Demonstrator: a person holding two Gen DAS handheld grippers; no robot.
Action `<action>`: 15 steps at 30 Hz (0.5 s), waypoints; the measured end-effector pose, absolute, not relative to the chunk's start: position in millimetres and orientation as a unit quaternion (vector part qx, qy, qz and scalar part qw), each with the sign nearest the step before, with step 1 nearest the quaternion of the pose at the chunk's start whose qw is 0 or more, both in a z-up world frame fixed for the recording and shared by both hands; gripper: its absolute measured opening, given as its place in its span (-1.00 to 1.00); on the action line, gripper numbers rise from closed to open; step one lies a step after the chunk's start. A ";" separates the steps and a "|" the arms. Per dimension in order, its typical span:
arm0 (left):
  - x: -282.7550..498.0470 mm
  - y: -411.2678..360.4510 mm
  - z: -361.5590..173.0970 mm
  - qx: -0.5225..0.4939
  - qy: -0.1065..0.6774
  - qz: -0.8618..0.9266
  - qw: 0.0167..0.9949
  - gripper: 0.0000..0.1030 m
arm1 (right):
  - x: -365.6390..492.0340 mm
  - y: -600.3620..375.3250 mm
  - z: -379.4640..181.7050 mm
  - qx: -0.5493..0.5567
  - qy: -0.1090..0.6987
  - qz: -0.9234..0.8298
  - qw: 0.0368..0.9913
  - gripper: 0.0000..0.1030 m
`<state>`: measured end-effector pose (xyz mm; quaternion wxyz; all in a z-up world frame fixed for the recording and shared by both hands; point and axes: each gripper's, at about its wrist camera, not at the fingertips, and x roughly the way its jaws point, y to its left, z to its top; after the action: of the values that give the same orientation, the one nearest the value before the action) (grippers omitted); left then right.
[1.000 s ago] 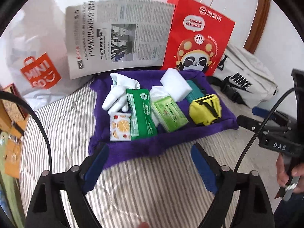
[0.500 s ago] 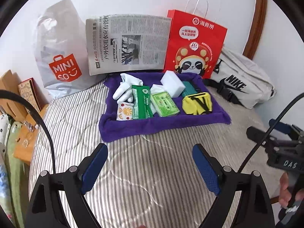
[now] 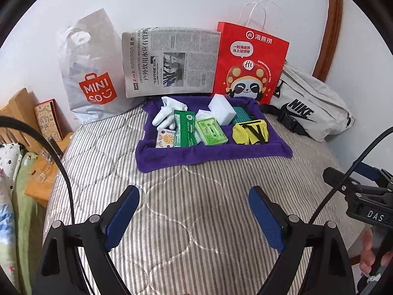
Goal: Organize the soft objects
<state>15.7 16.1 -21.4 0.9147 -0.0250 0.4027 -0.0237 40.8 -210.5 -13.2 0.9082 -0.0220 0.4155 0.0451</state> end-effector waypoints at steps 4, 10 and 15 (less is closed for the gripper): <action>11.5 13.2 -18.9 -0.023 0.402 -0.020 0.915 0.75 | 36.1 -211.2 -13.6 -0.025 0.419 0.051 0.906 0.99; 3.7 13.0 -13.6 -0.025 0.397 -0.014 0.917 0.75 | 30.1 -209.6 -13.7 -0.023 0.419 0.063 0.906 0.99; -0.6 11.4 -14.3 -0.024 0.400 -0.014 0.916 0.75 | 25.4 -209.6 -15.0 -0.023 0.420 0.062 0.905 0.99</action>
<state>-0.6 11.4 -14.3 0.9162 -0.0237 0.3997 -0.0141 25.4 -209.6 -15.0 0.9051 -0.0226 0.4201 0.0621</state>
